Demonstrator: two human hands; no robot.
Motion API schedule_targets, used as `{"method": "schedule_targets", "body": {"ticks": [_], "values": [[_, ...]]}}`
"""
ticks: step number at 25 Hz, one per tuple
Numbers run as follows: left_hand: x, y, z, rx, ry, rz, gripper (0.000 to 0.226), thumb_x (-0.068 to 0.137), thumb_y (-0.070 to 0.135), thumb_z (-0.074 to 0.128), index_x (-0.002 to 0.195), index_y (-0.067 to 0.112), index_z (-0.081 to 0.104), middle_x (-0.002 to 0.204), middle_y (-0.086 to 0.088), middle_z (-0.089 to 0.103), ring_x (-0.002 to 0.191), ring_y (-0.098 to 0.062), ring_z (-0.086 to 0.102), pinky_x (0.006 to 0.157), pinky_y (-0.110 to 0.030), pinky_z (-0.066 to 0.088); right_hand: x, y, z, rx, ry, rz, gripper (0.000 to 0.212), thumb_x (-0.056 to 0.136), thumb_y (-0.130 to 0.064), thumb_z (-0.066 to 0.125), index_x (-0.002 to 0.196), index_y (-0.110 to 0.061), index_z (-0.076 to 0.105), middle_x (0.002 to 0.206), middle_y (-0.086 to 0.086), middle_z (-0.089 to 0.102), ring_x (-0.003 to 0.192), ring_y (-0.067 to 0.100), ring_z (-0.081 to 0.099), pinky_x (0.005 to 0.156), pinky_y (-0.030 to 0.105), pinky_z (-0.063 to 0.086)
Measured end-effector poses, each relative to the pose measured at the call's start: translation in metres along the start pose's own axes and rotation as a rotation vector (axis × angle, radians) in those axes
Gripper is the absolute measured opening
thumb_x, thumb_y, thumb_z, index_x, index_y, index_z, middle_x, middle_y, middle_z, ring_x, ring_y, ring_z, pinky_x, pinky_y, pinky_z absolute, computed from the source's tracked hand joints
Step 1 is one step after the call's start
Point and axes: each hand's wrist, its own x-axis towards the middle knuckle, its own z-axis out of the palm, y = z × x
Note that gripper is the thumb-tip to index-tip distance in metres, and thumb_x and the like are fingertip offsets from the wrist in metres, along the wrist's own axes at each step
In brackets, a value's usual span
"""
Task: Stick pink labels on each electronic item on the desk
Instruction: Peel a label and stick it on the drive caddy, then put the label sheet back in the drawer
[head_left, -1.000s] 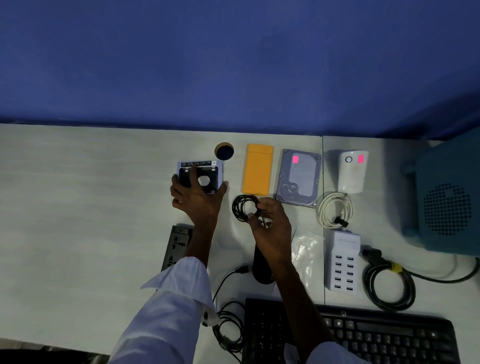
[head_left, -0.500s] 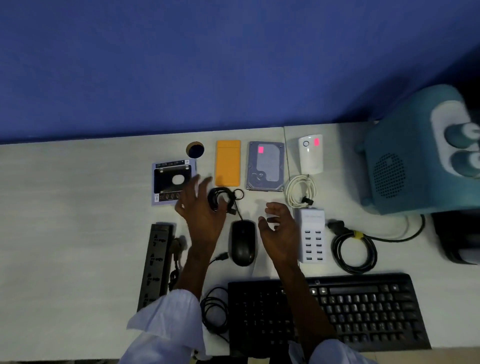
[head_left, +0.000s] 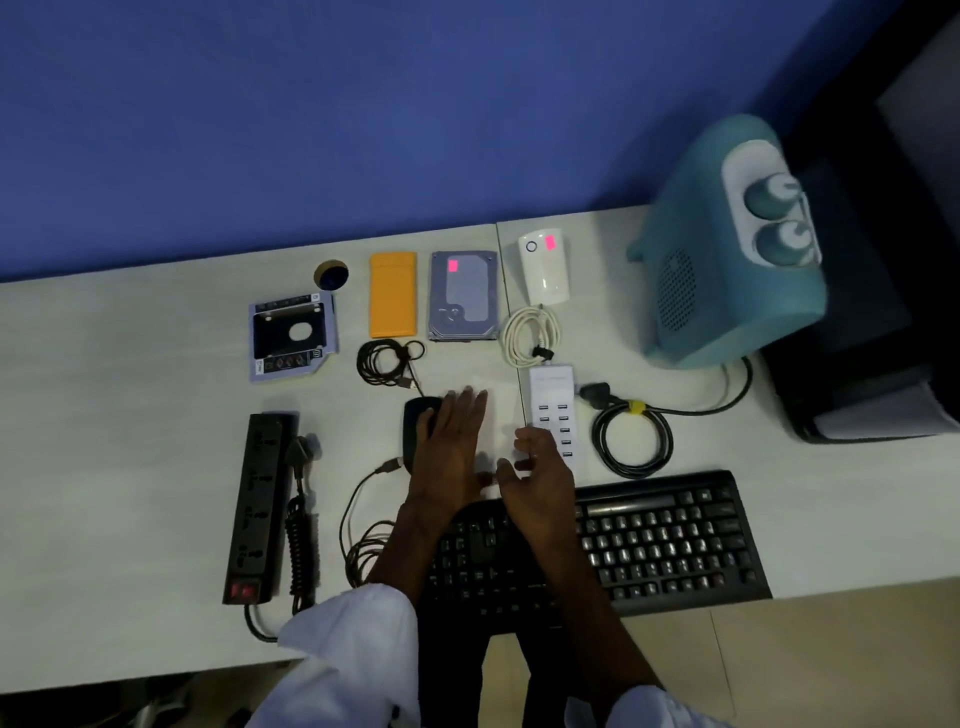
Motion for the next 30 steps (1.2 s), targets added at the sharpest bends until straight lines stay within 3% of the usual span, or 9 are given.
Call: {"method": "schedule_targets", "body": {"ticks": [6,11,13,16,19,21,24,26,30], "values": [[-0.002,0.008,0.009,0.044,0.014,-0.034,0.099,0.068,0.031,0.081,0.153,0.011,0.034,0.158,-0.015,0.034,0.148,-0.032,0.028,0.121,-0.046,0.008,-0.008,0.005,-0.004,-0.024,-0.047,0.007,0.051,0.086,-0.017,0.068,0.132,-0.018,0.049,0.121,0.001,0.064,0.106,0.016,0.064,0.089,0.031,0.054],[-0.013,0.013,0.019,-0.016,0.175,-0.017,0.068,0.077,0.025,0.071,0.141,0.01,0.053,0.143,-0.012,0.055,0.135,-0.032,0.049,0.12,-0.043,0.023,-0.008,0.004,0.001,-0.007,-0.059,0.038,0.047,0.087,-0.015,0.066,0.13,-0.019,0.047,0.119,-0.001,0.065,0.104,0.018,0.066,0.081,0.023,0.047],[-0.019,0.016,0.02,-0.094,0.242,-0.035,0.05,0.078,0.023,0.069,0.127,0.015,0.065,0.127,-0.008,0.068,0.122,-0.029,0.06,0.113,-0.041,0.033,-0.008,0.004,0.001,-0.005,-0.059,0.026,0.045,0.087,-0.014,0.066,0.128,-0.02,0.048,0.114,-0.007,0.063,0.104,0.015,0.064,0.081,0.021,0.046],[-0.021,0.016,0.013,-0.269,0.326,-0.033,0.02,0.084,0.023,0.072,0.104,0.025,0.075,0.092,0.003,0.074,0.089,-0.018,0.067,0.088,-0.04,0.049,-0.008,0.004,-0.002,0.018,-0.035,-0.012,0.045,0.087,-0.01,0.066,0.127,-0.022,0.05,0.109,-0.017,0.057,0.104,0.012,0.061,0.077,0.011,0.047],[-0.018,0.025,-0.01,-0.448,0.318,-0.001,0.02,0.09,0.031,0.069,0.109,0.024,0.074,0.084,0.007,0.073,0.074,-0.011,0.066,0.073,-0.038,0.053,-0.006,0.004,-0.006,0.053,0.022,-0.063,0.059,0.085,-0.016,0.066,0.14,-0.023,0.044,0.129,-0.007,0.058,0.114,0.013,0.06,0.089,0.021,0.049],[-0.015,0.036,-0.027,-0.525,0.333,-0.021,0.025,0.088,0.036,0.071,0.108,0.021,0.073,0.086,0.005,0.074,0.075,-0.01,0.067,0.071,-0.032,0.054,-0.003,0.0,-0.012,0.084,0.058,-0.095,0.06,0.084,-0.014,0.067,0.139,-0.025,0.047,0.131,-0.004,0.058,0.11,0.013,0.059,0.09,0.026,0.051],[-0.008,0.059,-0.043,-0.635,0.289,-0.048,0.031,0.083,0.04,0.076,0.109,0.024,0.069,0.094,0.012,0.072,0.084,0.001,0.065,0.076,-0.017,0.051,0.004,-0.012,-0.035,0.121,0.123,-0.117,0.027,0.084,-0.015,0.072,0.109,-0.022,0.064,0.099,-0.009,0.065,0.089,0.01,0.062,0.074,0.015,0.046],[-0.001,0.074,-0.05,-0.745,0.241,-0.084,0.035,0.08,0.041,0.08,0.109,0.028,0.067,0.1,0.016,0.07,0.092,0.005,0.063,0.079,-0.01,0.048,0.009,-0.017,-0.054,0.171,0.127,-0.095,0.014,0.085,-0.016,0.073,0.097,-0.019,0.067,0.086,-0.01,0.067,0.078,0.004,0.061,0.068,0.018,0.045],[0.016,0.118,-0.059,-0.946,0.16,-0.196,0.044,0.081,0.054,0.072,0.118,0.034,0.062,0.119,0.014,0.066,0.11,-0.002,0.06,0.086,-0.012,0.048,0.012,-0.018,-0.1,0.265,0.18,-0.075,0.017,0.084,-0.005,0.071,0.099,-0.014,0.071,0.09,-0.006,0.072,0.08,0.005,0.065,0.074,0.03,0.055]]}}
